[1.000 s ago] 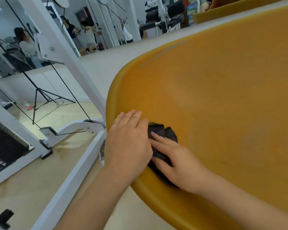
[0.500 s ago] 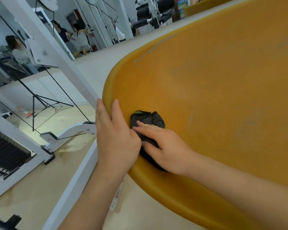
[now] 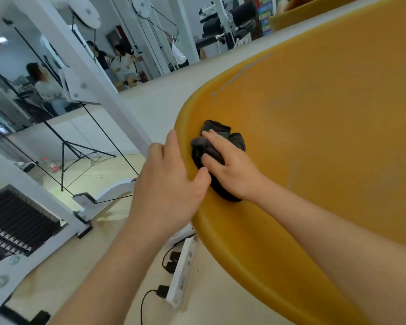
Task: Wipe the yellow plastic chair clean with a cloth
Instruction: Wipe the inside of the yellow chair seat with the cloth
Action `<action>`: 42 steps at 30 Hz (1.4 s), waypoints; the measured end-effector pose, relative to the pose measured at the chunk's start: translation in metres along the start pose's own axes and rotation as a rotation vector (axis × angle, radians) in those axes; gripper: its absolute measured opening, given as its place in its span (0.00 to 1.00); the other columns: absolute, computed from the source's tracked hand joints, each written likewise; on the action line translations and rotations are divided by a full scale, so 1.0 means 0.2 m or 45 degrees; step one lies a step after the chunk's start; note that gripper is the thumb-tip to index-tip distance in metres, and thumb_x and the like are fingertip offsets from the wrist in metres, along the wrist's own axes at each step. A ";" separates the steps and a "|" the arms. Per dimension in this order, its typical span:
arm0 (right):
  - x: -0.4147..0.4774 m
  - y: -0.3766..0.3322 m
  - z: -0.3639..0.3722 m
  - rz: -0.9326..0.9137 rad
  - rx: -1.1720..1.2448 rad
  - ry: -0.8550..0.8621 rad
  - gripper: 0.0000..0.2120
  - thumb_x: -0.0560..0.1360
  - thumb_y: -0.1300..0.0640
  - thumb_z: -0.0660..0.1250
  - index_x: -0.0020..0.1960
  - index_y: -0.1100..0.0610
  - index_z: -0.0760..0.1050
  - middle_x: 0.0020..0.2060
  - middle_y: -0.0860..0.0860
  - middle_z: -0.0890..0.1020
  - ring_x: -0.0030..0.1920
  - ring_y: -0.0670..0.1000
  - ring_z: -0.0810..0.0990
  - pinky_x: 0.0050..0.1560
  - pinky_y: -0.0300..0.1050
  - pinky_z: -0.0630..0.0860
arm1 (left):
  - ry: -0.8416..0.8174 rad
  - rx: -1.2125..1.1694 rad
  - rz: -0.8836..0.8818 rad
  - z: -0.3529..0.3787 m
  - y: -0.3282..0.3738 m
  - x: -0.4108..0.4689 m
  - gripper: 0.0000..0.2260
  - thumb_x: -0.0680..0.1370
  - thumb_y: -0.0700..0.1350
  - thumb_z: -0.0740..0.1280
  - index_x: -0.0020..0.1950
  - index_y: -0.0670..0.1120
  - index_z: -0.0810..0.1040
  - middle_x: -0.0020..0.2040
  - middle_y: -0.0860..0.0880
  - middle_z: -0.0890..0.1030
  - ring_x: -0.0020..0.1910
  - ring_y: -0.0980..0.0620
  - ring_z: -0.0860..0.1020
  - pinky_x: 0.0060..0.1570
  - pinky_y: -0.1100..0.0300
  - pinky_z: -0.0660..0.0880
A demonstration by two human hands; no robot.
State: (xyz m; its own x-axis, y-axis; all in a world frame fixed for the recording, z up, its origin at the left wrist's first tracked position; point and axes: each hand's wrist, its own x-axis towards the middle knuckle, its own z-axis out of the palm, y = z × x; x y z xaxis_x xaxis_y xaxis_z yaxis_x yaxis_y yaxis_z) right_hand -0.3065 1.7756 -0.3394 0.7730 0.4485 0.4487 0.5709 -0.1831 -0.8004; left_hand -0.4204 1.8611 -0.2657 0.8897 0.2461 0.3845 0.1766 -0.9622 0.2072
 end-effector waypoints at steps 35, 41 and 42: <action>-0.52 0.19 -0.07 -0.127 -0.061 -0.343 0.26 0.78 0.54 0.64 0.75 0.48 0.63 0.73 0.39 0.65 0.74 0.38 0.60 0.73 0.34 0.55 | -0.111 -0.079 -0.129 -0.07 -0.12 0.23 0.22 0.78 0.52 0.61 0.71 0.53 0.61 0.52 0.49 0.75 0.39 0.51 0.72 0.35 0.57 0.65; 0.01 0.27 -0.04 0.256 -0.210 -0.047 0.27 0.82 0.54 0.60 0.78 0.49 0.57 0.78 0.45 0.57 0.77 0.48 0.55 0.73 0.41 0.56 | -0.094 0.019 -0.088 -0.07 -0.10 0.20 0.24 0.81 0.51 0.58 0.75 0.51 0.57 0.62 0.45 0.75 0.45 0.50 0.67 0.43 0.56 0.63; 0.01 0.24 -0.02 0.265 -0.170 -0.020 0.27 0.82 0.54 0.61 0.78 0.50 0.57 0.78 0.46 0.58 0.77 0.49 0.56 0.72 0.39 0.55 | -0.098 0.035 -0.085 -0.07 -0.10 0.20 0.24 0.81 0.52 0.57 0.75 0.51 0.56 0.62 0.44 0.75 0.45 0.49 0.67 0.44 0.55 0.63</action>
State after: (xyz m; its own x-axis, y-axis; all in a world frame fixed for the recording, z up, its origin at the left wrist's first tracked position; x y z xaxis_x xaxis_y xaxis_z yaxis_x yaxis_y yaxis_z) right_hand -0.2773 1.7636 -0.3749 0.8739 0.4022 0.2731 0.4324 -0.3863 -0.8147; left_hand -0.3939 1.8919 -0.2409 0.9053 0.3007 0.3001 0.2469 -0.9472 0.2044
